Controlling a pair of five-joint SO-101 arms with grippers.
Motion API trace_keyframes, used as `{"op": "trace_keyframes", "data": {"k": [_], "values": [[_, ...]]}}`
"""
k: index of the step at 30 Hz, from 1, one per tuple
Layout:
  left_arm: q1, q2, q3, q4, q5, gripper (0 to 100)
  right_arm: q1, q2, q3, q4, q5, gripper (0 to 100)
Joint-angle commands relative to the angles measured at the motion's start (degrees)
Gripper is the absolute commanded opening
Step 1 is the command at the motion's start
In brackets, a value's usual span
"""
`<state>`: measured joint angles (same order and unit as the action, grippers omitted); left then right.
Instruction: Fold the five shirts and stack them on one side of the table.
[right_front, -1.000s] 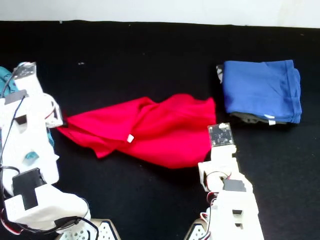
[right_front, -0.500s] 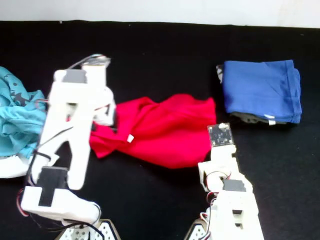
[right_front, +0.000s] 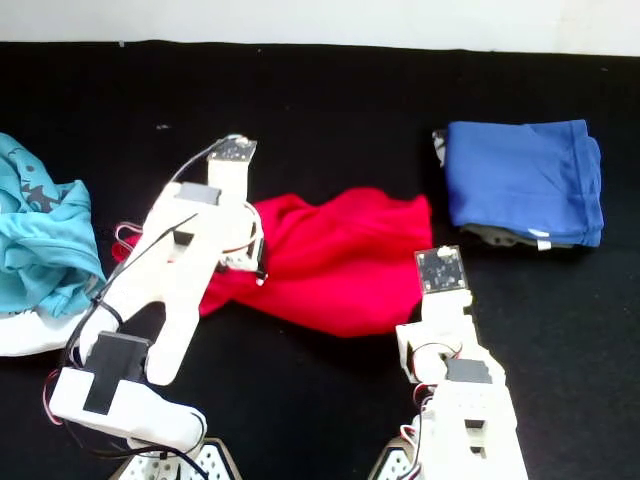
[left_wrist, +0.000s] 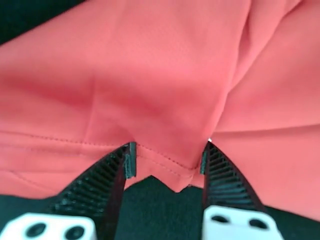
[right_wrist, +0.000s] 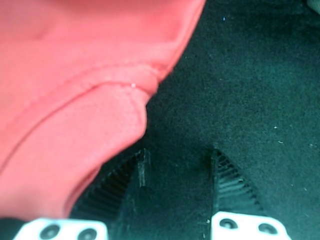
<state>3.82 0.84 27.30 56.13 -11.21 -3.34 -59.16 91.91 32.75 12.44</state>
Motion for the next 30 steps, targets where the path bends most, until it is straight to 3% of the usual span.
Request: {"op": "trace_keyframes", "data": {"k": [1, 5, 21, 25, 30], "values": [[-0.75, -1.36, -0.13, -1.58, 0.18, 19, -1.10, -0.40, 0.04, -1.45, 0.09, 19.5], [-3.65, -1.98, -0.31, -1.41, 0.26, 0, -1.10, -0.40, 0.04, -1.45, 0.09, 19.5], [-17.89, -14.29, -6.55, -1.05, -0.62, 1, -1.10, -0.40, 0.04, -1.45, 0.09, 19.5], [-22.11, -12.26, -7.87, -9.41, -2.46, 2, -1.10, -0.40, 0.04, -1.45, 0.00, 19.5], [-26.42, -5.85, -14.99, -13.98, 3.25, 21, -1.10, -0.40, 0.04, -1.45, -0.09, 19.5]]}}
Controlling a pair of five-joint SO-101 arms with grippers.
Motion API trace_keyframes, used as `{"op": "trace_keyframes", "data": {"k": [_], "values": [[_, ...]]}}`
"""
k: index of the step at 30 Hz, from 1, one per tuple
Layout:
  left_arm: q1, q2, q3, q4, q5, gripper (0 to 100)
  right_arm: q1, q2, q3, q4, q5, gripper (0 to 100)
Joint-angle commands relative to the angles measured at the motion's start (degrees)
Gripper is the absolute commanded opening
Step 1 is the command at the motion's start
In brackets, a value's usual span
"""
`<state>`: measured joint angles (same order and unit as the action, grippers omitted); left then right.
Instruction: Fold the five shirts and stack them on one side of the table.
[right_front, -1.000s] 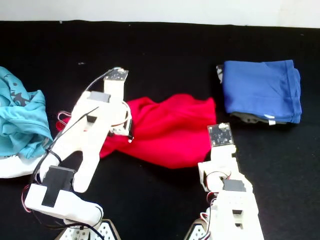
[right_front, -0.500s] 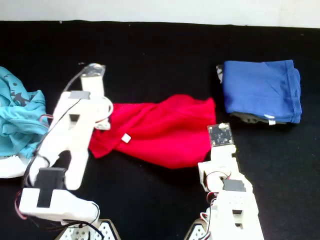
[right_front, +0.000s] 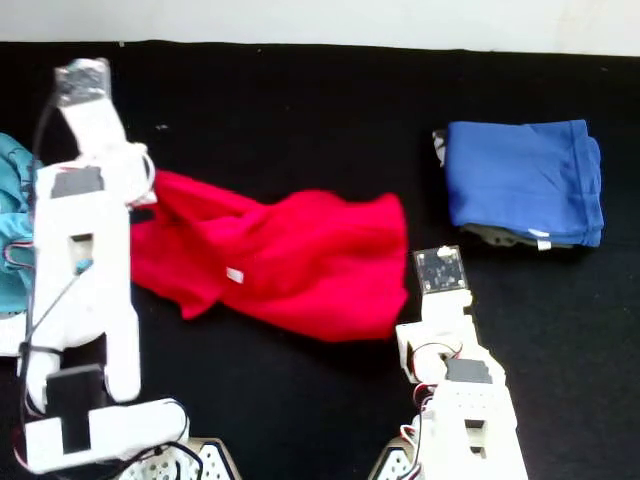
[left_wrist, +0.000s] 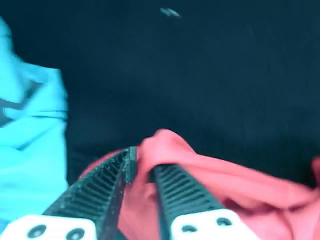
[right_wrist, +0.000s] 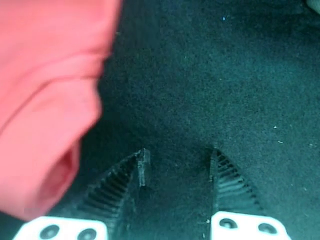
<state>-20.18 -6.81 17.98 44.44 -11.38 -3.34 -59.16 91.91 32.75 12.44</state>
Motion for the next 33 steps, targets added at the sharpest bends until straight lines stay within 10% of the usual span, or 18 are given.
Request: {"op": "trace_keyframes", "data": {"k": [1, 17, 33], "values": [[-3.38, 3.12, -7.69, -1.93, 5.19, 22, -1.10, -0.40, 0.04, -1.45, -0.09, 19.5], [3.47, 6.29, -19.82, 45.80, -3.34, 22, -1.19, -0.40, 0.04, -1.54, -0.26, 19.5], [10.42, 6.29, 12.00, 22.42, -12.92, 22, -1.19, -0.13, 0.04, -2.42, -0.26, 19.5]]}}
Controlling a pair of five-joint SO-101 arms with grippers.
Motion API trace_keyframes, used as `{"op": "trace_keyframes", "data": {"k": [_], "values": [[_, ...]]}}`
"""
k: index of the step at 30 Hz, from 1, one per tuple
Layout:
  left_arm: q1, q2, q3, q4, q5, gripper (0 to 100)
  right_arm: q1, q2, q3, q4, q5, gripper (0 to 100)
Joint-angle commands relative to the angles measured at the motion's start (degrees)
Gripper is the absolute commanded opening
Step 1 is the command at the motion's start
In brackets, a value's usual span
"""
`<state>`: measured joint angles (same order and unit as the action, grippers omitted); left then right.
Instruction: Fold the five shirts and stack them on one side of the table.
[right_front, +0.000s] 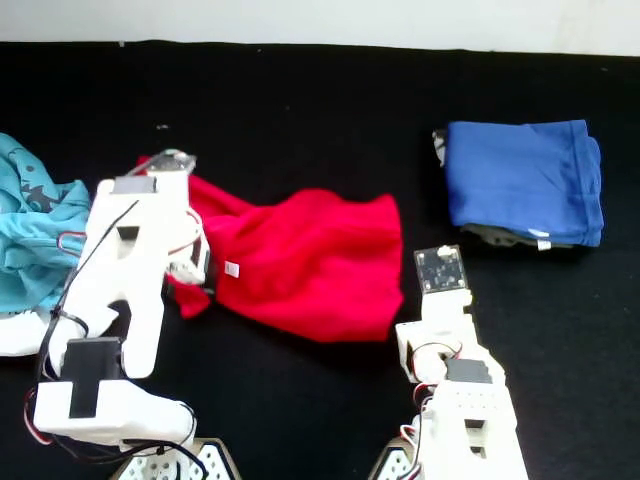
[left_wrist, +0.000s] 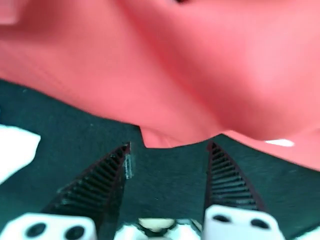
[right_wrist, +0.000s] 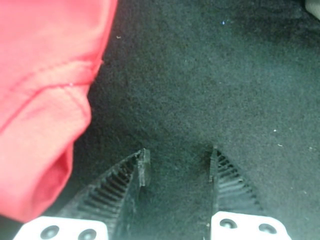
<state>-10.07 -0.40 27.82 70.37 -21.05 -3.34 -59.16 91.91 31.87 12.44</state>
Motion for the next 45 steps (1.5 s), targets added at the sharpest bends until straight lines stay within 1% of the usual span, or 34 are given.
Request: {"op": "trace_keyframes", "data": {"k": [1, 6, 10, 12, 16, 18, 21, 23, 24, 28, 30, 32, 34, 37, 39, 42, 45], "values": [[0.22, -0.13, 3.21, -5.19, -4.04, 22, -1.19, -0.13, 0.04, -1.54, -0.26, 19.5], [-1.19, -0.04, 7.96, -13.71, -8.79, 22, -1.19, -0.04, 0.04, -1.54, -0.26, 19.5], [-3.82, -0.04, 9.10, -18.99, -9.41, 22, -1.19, -0.04, 0.04, -1.63, -0.26, 19.5], [-4.09, -0.04, 8.75, -19.69, -9.41, 18, -1.19, -0.04, 0.04, -1.63, -0.26, 19.5], [-2.86, -0.13, 8.66, -19.69, -9.32, 0, -1.19, -0.04, 0.04, -1.63, -0.26, 19.5], [-2.68, -0.48, 8.75, -19.43, -9.14, 2, -1.19, -0.04, 0.04, -1.63, -0.26, 19.5], [-2.77, -0.84, 8.66, -18.99, -9.14, 1, -1.19, -0.04, 0.04, -1.63, -0.26, 19.5], [-2.95, -0.84, 7.52, -16.18, -9.14, 1, -1.19, -0.04, 0.04, -1.63, -0.26, 19.5], [-2.95, -0.84, 6.46, -13.54, -9.05, 1, -1.19, -0.04, 0.04, -1.63, -0.26, 19.5], [-3.03, -3.03, -0.66, 1.05, -8.18, 1, -1.19, -0.04, 0.04, -1.63, -0.26, 19.5], [-3.03, -6.73, -3.91, 7.74, -6.15, 1, -1.19, -0.22, 0.04, -1.54, -0.26, 19.5], [-2.86, -11.74, -6.29, 13.45, -5.71, 1, -1.10, -0.31, -0.31, -1.19, -0.26, 19.5], [-2.77, -17.71, -7.43, 18.02, -5.71, 1, -1.10, -0.48, -2.68, 2.68, -0.26, 19.5], [-2.86, -27.30, -7.69, 24.00, -5.80, 1, -1.10, -0.40, -14.64, 13.85, -0.26, 19.5], [-3.03, -32.75, -7.60, 28.04, -7.47, 1, -1.10, 0.04, -23.25, 19.74, -0.26, 19.5], [-4.53, -39.25, -3.82, 29.71, -11.25, 1, -1.10, 0.13, -34.07, 24.31, -0.26, 19.5], [-8.22, -41.71, 2.86, 28.57, -11.87, 1, -1.19, 1.89, -42.07, 24.22, -0.26, 19.5]]}}
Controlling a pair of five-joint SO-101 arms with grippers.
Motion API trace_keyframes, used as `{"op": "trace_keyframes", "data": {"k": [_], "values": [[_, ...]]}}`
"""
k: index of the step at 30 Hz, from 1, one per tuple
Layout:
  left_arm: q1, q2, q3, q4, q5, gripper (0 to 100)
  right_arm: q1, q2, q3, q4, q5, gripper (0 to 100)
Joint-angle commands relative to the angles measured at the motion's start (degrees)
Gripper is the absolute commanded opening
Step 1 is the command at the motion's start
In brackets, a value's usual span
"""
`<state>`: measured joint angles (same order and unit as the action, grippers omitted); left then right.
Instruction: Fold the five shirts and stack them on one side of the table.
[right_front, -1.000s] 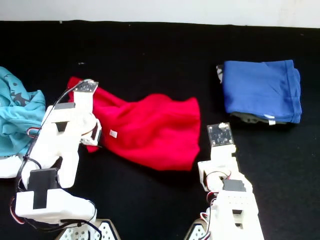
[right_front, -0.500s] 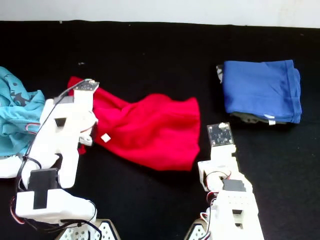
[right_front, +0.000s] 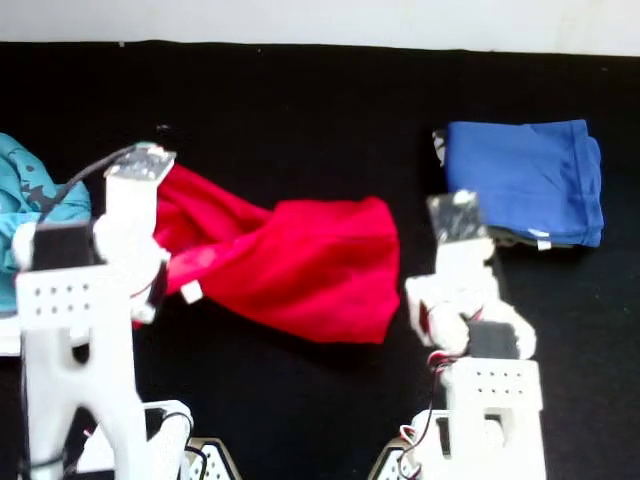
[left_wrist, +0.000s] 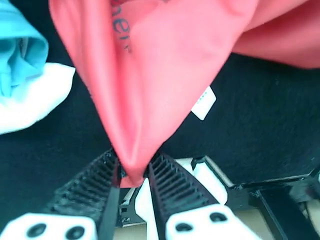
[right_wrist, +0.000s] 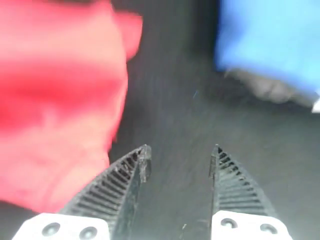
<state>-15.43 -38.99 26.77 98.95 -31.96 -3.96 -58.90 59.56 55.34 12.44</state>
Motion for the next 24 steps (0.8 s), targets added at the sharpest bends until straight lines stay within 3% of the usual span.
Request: {"op": "trace_keyframes", "data": {"k": [1, 7, 16, 24], "values": [[-4.26, -3.12, 5.93, -0.53, -0.97, 1, -0.57, 3.74, -12.00, 0.75, -0.26, 19.5], [-9.45, -2.51, 14.64, -5.80, -0.97, 1, -3.82, 27.82, -30.29, 1.27, -0.70, 19.5], [-11.12, -2.51, 15.52, -6.15, -0.97, 1, -14.99, 62.90, -53.23, 2.33, -7.38, 19.5], [-11.12, -2.51, 15.52, -6.15, -0.97, 1, -17.19, 73.01, -65.63, 14.90, -7.21, 19.8]]}}
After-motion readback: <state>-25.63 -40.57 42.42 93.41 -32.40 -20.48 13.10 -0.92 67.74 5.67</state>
